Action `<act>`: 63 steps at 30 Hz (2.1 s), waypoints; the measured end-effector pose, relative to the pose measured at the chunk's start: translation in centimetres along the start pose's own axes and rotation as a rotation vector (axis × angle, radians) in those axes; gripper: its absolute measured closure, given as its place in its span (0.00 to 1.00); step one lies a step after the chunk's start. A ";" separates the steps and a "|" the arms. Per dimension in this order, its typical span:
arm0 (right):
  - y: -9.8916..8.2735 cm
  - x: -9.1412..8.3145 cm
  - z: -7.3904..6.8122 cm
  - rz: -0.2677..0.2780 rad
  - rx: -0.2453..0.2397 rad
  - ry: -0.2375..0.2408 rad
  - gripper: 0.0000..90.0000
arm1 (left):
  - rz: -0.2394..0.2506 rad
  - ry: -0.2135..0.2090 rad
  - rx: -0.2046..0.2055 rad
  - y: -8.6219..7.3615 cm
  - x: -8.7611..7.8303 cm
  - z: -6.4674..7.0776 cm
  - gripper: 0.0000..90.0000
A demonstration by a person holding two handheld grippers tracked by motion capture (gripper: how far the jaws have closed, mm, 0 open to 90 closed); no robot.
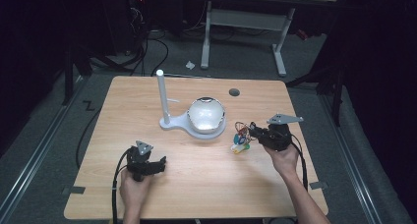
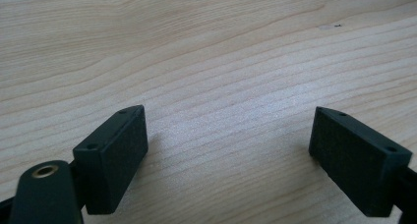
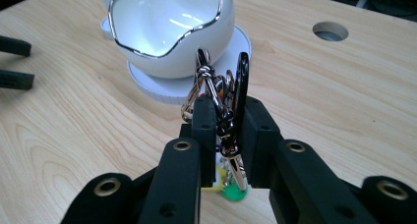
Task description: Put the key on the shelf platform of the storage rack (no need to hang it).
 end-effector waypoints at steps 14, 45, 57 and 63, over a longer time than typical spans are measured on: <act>2.4 -2.1 0.0 0.044 0.002 0.044 0.88 | 0.002 -0.003 0.008 0.0 0.0 0.0 0.17; 9.2 -4.3 -0.8 0.123 -0.058 0.121 0.88 | 0.000 -0.005 0.011 0.0 0.0 0.0 0.17; 12.1 -3.6 -1.3 0.140 -0.074 0.160 0.88 | 0.001 0.001 -0.002 0.0 0.0 0.0 0.17; 13.6 -2.9 -1.4 0.147 -0.071 0.174 0.88 | -0.001 -0.004 0.014 0.1 0.0 -0.1 0.17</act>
Point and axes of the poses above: each handheld gripper's, and its own axes: x roughly forward along the jaws, y roughly out of its top, z roughly to its right, the point moved 7 cm from there along x, roughly forward along the jaws, and after that the axes turned 11 degrees about -x, right-handed, at the moved point
